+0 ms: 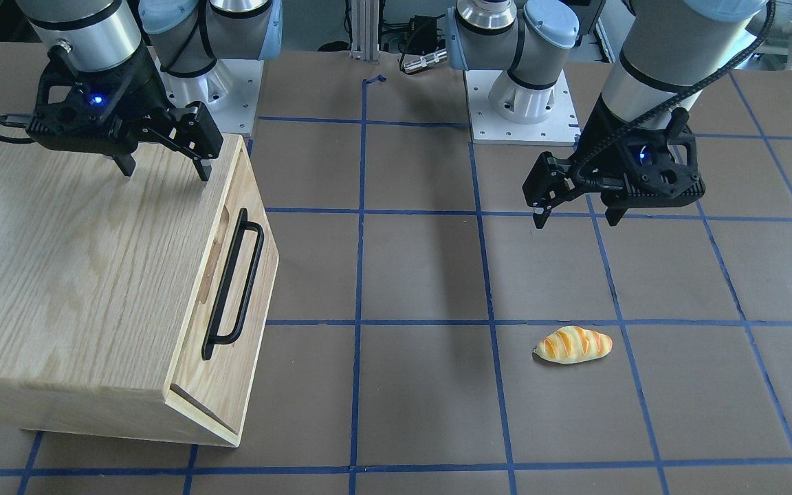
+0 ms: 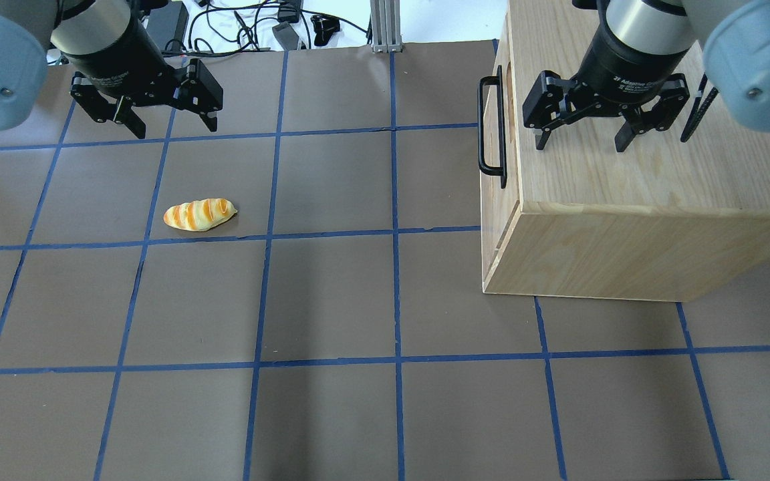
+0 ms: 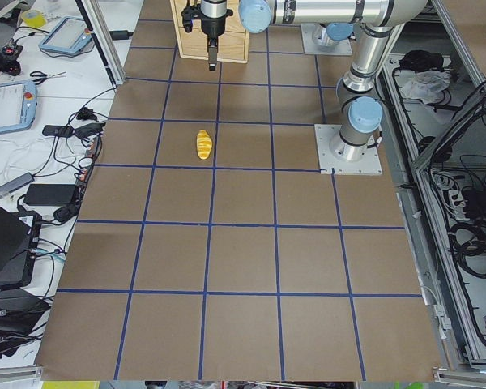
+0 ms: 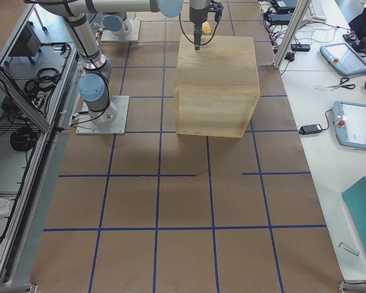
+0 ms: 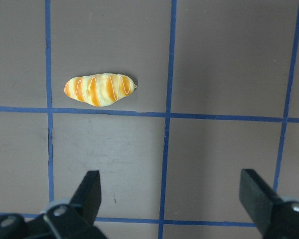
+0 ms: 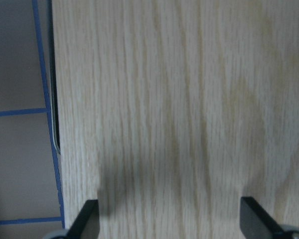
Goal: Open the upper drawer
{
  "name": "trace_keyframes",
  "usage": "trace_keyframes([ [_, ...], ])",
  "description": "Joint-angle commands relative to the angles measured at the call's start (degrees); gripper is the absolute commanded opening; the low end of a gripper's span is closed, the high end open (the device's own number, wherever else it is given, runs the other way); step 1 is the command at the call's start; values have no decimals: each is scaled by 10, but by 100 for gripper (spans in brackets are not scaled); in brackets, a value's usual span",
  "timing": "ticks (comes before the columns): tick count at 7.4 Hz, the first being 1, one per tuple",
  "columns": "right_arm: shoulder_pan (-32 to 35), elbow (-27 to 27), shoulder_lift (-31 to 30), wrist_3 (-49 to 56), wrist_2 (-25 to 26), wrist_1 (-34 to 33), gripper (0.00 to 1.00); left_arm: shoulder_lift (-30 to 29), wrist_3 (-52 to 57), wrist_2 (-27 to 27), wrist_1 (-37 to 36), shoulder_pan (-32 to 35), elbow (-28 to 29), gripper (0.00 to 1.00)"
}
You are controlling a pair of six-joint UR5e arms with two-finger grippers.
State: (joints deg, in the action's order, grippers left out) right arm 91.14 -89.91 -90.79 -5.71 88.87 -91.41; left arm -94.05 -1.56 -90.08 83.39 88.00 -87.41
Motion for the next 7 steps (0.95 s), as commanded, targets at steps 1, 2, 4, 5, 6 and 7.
trace_keyframes([
  [1, 0, 0, 0, 0, 1, 0, 100, 0, 2, -1, -6, -4, -2, 100],
  [2, 0, 0, 0, 0, 1, 0, 100, 0, 2, 3, -5, -5, -2, 100],
  [4, 0, 0, 0, 0, 1, 0, 100, 3, 1, 4, -5, -6, 6, 100],
  [5, 0, 0, 0, 0, 0, 0, 100, 4, 1, -2, -6, -7, 8, 100],
  [6, 0, 0, 0, 0, 0, 0, 100, 3, -4, 0, -6, -8, 8, 100],
  [7, 0, 0, 0, 0, 1, 0, 100, 3, -5, 4, -5, -8, 7, 100],
])
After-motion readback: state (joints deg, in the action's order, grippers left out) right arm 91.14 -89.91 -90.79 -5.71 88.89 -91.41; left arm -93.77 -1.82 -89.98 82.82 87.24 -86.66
